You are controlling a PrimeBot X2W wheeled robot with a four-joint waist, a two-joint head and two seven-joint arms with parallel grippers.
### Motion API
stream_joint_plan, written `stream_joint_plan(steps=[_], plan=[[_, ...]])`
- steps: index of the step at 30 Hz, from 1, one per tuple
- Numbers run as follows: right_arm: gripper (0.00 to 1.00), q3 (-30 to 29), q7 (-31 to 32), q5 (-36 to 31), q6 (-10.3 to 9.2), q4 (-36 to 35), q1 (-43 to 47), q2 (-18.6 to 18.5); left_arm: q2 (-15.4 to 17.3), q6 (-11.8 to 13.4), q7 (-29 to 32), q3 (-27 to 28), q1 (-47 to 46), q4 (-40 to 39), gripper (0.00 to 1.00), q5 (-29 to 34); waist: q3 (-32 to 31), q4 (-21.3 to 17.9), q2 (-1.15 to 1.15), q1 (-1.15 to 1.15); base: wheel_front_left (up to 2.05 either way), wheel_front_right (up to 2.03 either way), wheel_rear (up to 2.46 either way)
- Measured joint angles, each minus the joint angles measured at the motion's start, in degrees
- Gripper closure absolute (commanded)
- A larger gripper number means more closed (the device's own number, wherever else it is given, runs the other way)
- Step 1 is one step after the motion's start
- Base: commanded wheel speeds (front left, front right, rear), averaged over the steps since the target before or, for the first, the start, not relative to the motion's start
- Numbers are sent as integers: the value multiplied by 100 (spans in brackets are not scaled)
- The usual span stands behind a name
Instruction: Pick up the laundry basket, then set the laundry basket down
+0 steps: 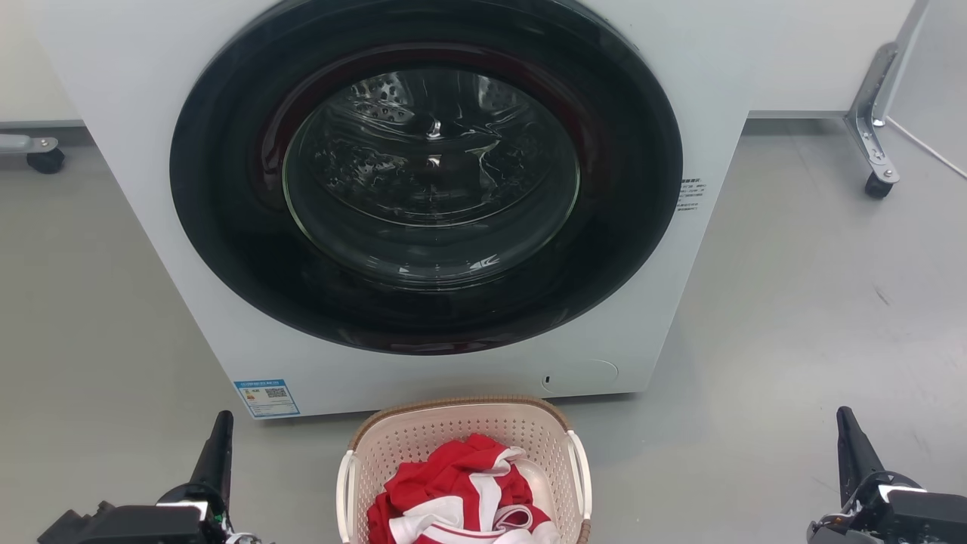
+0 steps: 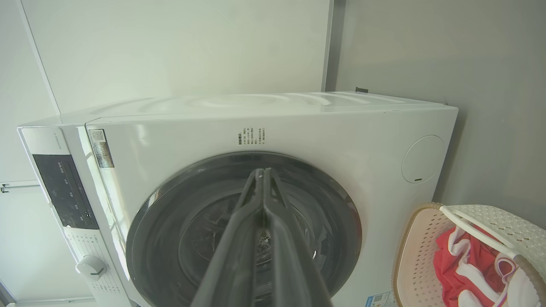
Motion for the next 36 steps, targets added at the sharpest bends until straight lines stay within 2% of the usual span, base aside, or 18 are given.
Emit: stream_joint_plan(steps=[36], plan=[[100, 0, 0, 0, 0, -1, 0, 1, 0, 0, 0, 0, 0, 0, 100, 0, 1, 0, 0, 0, 0, 0, 0]])
